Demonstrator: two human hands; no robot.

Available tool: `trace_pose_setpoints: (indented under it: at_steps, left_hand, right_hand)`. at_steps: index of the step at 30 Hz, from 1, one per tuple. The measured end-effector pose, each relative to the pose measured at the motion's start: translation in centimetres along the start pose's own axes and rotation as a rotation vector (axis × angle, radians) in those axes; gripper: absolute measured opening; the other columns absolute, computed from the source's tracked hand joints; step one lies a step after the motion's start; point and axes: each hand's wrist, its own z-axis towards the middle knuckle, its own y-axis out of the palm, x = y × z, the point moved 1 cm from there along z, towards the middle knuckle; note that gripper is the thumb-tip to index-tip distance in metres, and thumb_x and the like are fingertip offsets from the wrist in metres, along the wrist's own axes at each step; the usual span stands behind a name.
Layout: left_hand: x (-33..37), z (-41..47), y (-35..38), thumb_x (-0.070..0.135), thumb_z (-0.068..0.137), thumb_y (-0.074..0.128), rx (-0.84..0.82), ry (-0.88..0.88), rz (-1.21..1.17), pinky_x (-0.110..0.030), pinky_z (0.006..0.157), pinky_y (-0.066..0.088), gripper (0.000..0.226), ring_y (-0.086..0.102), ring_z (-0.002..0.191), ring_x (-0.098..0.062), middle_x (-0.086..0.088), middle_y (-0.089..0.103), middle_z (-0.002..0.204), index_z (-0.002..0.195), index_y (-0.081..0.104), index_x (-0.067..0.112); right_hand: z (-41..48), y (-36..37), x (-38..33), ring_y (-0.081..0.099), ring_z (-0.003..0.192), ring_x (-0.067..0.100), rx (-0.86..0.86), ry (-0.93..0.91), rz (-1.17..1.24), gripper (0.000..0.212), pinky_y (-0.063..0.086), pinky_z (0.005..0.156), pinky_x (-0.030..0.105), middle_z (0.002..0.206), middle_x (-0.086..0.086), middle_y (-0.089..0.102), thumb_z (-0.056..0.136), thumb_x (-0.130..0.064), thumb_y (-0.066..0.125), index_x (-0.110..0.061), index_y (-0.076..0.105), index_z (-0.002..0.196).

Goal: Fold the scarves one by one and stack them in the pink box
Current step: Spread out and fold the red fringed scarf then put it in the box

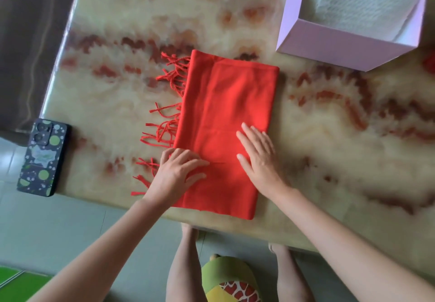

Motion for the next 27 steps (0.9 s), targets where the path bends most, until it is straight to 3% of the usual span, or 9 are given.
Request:
trace_pose_setpoints:
  at_steps: [4, 7, 14, 17, 20, 23, 27]
  left_hand:
    - [0.5, -2.1, 1.1, 0.038, 0.086, 0.058, 0.007, 0.043, -0.008, -0.031, 0.086, 0.04, 0.02, 0.053, 0.092, -0.016, 0.006, 0.06, 0.099, 0.093, 0.07, 0.024]
    - [0.6, -2.3, 1.1, 0.04, 0.084, 0.057, 0.063, -0.118, -0.058, -0.034, 0.081, 0.041, 0.022, 0.053, 0.086, -0.015, 0.007, 0.059, 0.091, 0.086, 0.069, 0.022]
    - [1.1, -2.4, 1.4, 0.038, 0.086, 0.054, 0.076, -0.191, -0.028, -0.03, 0.08, 0.038, 0.021, 0.05, 0.083, -0.017, 0.004, 0.055, 0.087, 0.082, 0.066, 0.02]
    - [0.3, -4.7, 0.7, 0.036, 0.088, 0.049, 0.026, -0.172, 0.021, -0.031, 0.076, 0.037, 0.024, 0.049, 0.082, -0.02, 0.002, 0.054, 0.088, 0.082, 0.062, 0.017]
    - [-0.5, -7.4, -0.5, 0.036, 0.087, 0.046, 0.023, -0.277, -0.019, -0.031, 0.077, 0.039, 0.027, 0.048, 0.083, -0.02, 0.003, 0.053, 0.09, 0.081, 0.061, 0.015]
    - [-0.2, -7.7, -1.0, 0.031, 0.086, 0.061, 0.105, -0.505, -0.156, -0.033, 0.083, 0.042, 0.019, 0.049, 0.091, -0.021, 0.001, 0.052, 0.099, 0.088, 0.059, 0.012]
    - [1.5, -5.5, -1.0, 0.017, 0.072, 0.08, 0.188, -0.827, -0.324, -0.036, 0.083, 0.046, 0.04, 0.055, 0.091, -0.026, 0.0, 0.051, 0.095, 0.101, 0.054, 0.008]
  right_hand:
    - [-4.4, 1.3, -0.4, 0.012, 0.146, 0.021, -0.189, -0.017, -0.167, 0.062, 0.008, 0.118, 0.039, 0.158, 0.005, 0.017, 0.095, -0.039, 0.034, -0.014, 0.021, 0.151]
    - [-4.6, 1.2, -0.4, 0.005, 0.147, 0.02, -0.234, 0.029, -0.127, 0.064, 0.003, 0.119, 0.038, 0.159, 0.004, 0.011, 0.094, -0.039, 0.034, -0.018, 0.015, 0.152]
    - [-4.4, 0.5, -1.0, 0.002, 0.147, 0.019, -0.253, 0.059, -0.021, 0.064, 0.0, 0.118, 0.035, 0.159, 0.004, 0.011, 0.09, -0.031, 0.034, -0.016, 0.02, 0.151]
    - [-5.5, -0.2, -1.0, 0.007, 0.146, 0.017, -0.201, 0.085, 0.09, 0.061, 0.009, 0.118, 0.033, 0.158, 0.003, 0.015, 0.09, -0.02, 0.05, -0.016, 0.03, 0.148]
    - [-7.7, -0.8, -1.8, 0.033, 0.13, 0.02, -0.058, 0.319, 0.219, 0.061, 0.028, 0.111, 0.033, 0.142, 0.005, 0.032, 0.082, -0.014, 0.067, -0.014, 0.044, 0.139]
    - [-9.6, -0.8, -3.2, 0.05, 0.103, 0.019, -0.036, 0.688, 0.43, 0.061, 0.038, 0.087, 0.022, 0.112, 0.002, 0.048, 0.081, -0.018, 0.073, -0.012, 0.042, 0.133]
    - [-10.3, -0.3, -5.3, 0.057, 0.092, 0.024, -0.007, 0.918, 0.421, 0.052, 0.045, 0.079, 0.037, 0.085, -0.004, 0.056, 0.077, -0.029, 0.076, -0.01, 0.051, 0.119]
